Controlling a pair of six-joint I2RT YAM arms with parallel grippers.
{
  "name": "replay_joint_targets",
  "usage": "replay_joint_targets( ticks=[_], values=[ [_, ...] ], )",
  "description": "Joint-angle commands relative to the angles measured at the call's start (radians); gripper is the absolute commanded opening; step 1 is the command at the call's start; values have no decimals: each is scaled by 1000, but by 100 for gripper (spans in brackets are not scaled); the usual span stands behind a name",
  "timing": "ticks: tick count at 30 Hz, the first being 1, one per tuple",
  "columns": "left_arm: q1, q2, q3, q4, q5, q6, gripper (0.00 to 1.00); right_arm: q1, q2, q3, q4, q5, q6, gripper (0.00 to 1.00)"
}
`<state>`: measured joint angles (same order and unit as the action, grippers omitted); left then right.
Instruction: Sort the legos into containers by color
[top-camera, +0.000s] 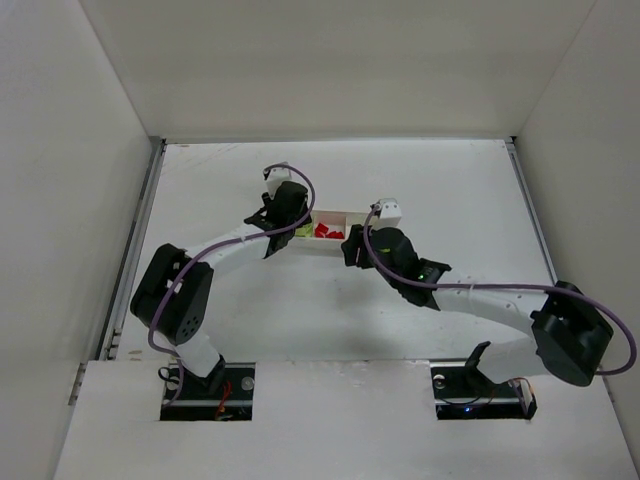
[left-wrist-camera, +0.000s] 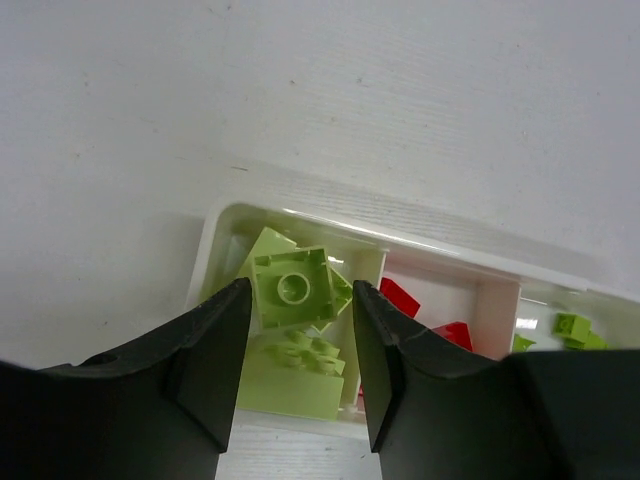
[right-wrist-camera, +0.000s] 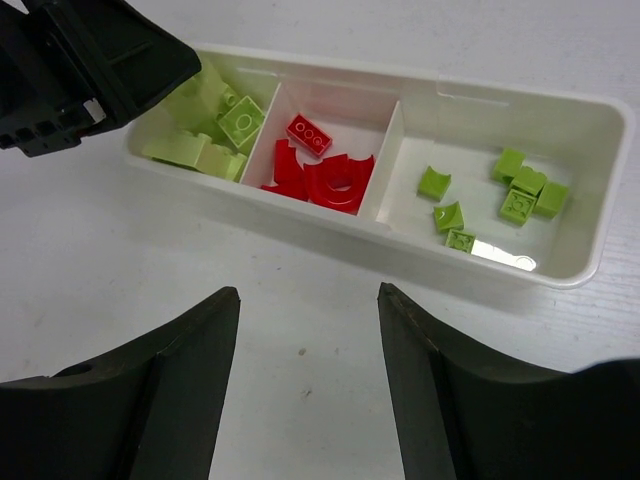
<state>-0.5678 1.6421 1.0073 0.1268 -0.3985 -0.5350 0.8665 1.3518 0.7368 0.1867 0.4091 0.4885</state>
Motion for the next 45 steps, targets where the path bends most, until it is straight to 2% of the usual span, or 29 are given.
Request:
replay_joint_targets(
  ticks=[1,9,13,16,17,19,22,23,26,29,31,34,35,36,41,45],
  values=[
    [-5,-5,48,-23,-53,3,44,10,-46,-10,63,-3,-7,64],
    [-19,-74,24,-44,-54,-14,56,-1,-97,-42,71,16,-5,64],
    [-43,-204,-56,-44,-69,-13,65,-13,-131,-69,94,66,-10,64],
    [-57,-336,-151,-44,-111,-19,75,-10,-177,-99,121,157,-11,62],
    [-60,-381,-185,-46,-120,-20,80,-11,-190,-112,134,187,-11,60],
    [-57,-479,-255,-62,-134,-34,100,-17,-213,-134,148,241,-11,51],
    [-47,-614,-373,-102,-170,-100,100,-66,-240,-158,142,295,2,29],
    [-42,-661,-415,-121,-192,-132,100,-83,-247,-163,135,306,12,25],
    [-25,-813,-519,-197,-247,-200,100,-106,-282,-160,94,359,39,23],
    [16,-974,-578,-286,-257,-220,100,-114,-325,-142,27,388,67,30],
    [52,-1076,-596,-351,-244,-235,100,-142,-348,-139,-12,416,84,48],
    [91,-1130,-599,-389,-177,-232,100,-178,-365,-152,-39,447,91,68],
    [102,-1128,-596,-398,-145,-230,100,-191,-370,-163,-49,459,96,79],
    [110,-1122,-593,-409,-113,-237,100,-195,-373,-172,-61,470,104,100],
    [138,-1096,-616,-420,-51,-273,100,-192,-395,-178,-242,545,189,100],
    [156,-1075,-644,-388,-46,-280,100,-200,-411,-194,-268,524,197,100]
  ],
)
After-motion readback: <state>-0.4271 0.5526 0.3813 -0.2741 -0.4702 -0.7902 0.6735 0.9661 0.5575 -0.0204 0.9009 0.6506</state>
